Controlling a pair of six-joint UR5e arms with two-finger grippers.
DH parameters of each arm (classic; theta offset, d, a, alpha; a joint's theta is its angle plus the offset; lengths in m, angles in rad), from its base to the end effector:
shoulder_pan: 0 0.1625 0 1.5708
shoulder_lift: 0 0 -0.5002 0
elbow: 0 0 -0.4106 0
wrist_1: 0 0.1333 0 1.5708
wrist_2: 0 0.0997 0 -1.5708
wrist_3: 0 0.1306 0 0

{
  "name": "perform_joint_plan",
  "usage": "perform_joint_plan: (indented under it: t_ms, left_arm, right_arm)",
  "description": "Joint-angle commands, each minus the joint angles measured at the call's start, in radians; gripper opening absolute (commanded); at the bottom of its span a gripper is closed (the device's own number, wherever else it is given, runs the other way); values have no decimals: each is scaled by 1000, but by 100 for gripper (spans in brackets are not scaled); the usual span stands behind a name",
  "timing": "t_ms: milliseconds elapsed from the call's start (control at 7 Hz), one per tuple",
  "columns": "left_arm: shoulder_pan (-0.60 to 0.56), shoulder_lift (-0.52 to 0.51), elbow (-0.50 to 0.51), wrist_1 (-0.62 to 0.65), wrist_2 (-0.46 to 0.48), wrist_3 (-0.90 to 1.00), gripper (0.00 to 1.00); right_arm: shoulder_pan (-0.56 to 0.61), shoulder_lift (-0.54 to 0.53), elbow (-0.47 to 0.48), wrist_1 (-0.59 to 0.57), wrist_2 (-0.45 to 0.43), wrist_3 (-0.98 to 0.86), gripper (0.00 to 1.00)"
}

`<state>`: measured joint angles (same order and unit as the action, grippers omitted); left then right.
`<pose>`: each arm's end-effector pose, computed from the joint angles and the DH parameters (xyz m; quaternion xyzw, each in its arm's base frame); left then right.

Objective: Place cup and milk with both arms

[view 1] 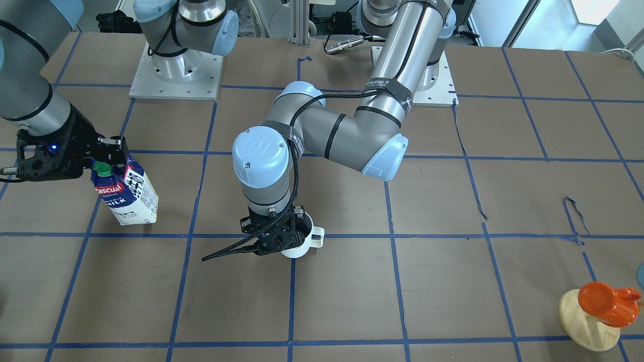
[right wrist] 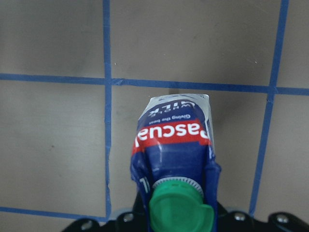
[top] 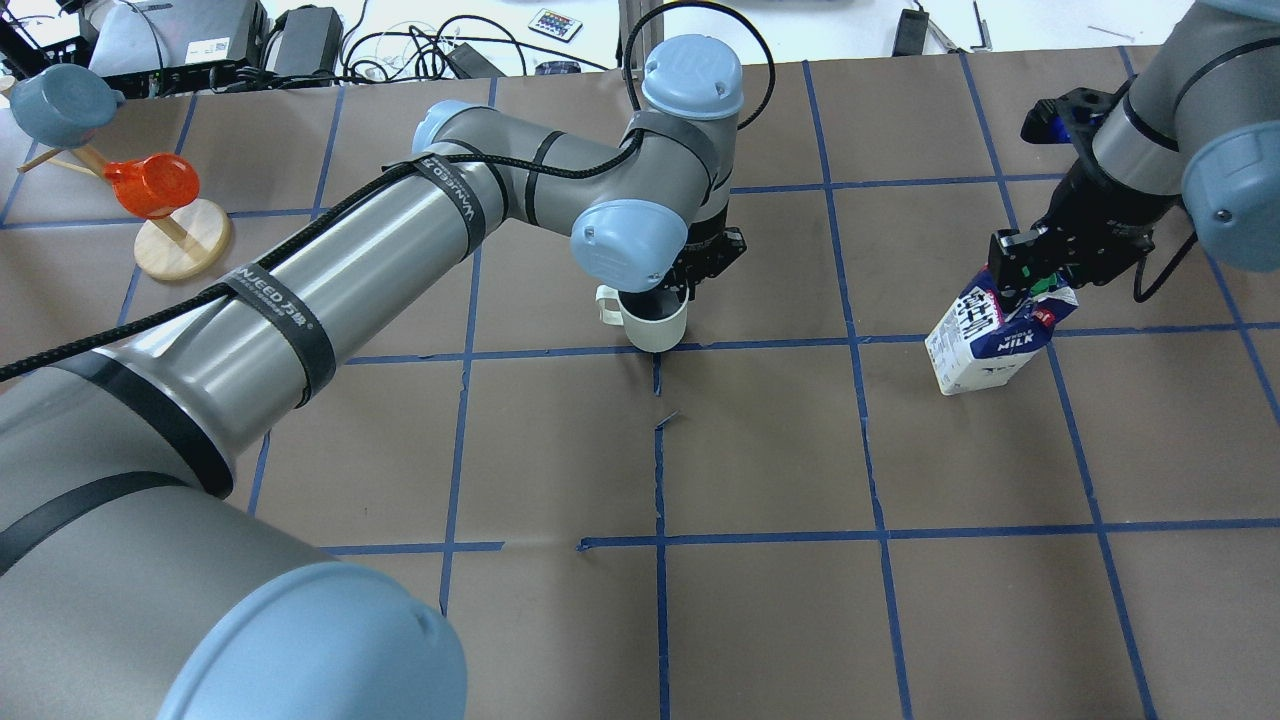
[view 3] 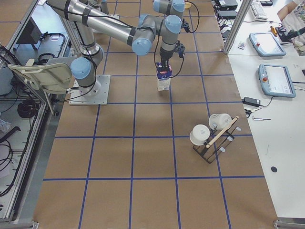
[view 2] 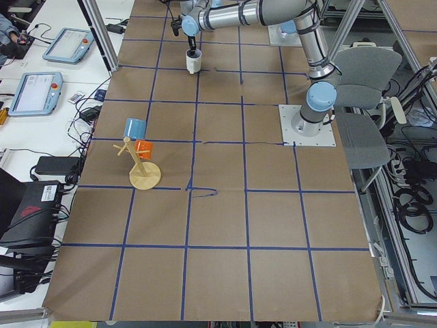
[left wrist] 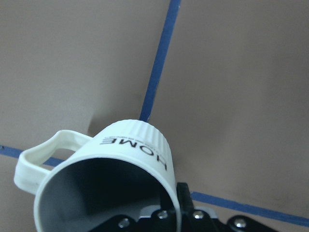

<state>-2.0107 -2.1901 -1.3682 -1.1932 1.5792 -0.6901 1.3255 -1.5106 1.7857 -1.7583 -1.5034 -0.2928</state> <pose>-0.4434 -0.6316 0.2692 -0.1247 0.9920 0.0143 0.0140 0.0132 -0.5323 0.4117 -0.0222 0.9982 0.0332 0.0441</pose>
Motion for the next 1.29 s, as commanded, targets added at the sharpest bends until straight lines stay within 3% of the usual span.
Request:
perform_joint_plan:
  t_ms: [0, 143, 429, 714, 1000, 1143]
  left_arm:
    - [-2, -2, -18, -19, -27, -26, 2]
    - [-2, -2, -23, -17, -22, -51, 99]
    - [21, 36, -5, -20, -15, -75, 100]
    - [146, 152, 21, -87, -27, 104, 100]
    - [294, 318, 21, -286, -79, 315, 100]
    - [347, 404, -4, -409, -81, 463, 100]
  right_arm:
    - [98, 33, -37, -7, 32, 157, 25]
    - [136, 50, -63, -12, 35, 197, 25]
    - [199, 108, -136, -12, 58, 271, 25]
    - [248, 141, -172, -12, 60, 351, 24]
    - [287, 173, -180, -23, 61, 426, 24]
    - [328, 208, -180, -85, 65, 472, 24]
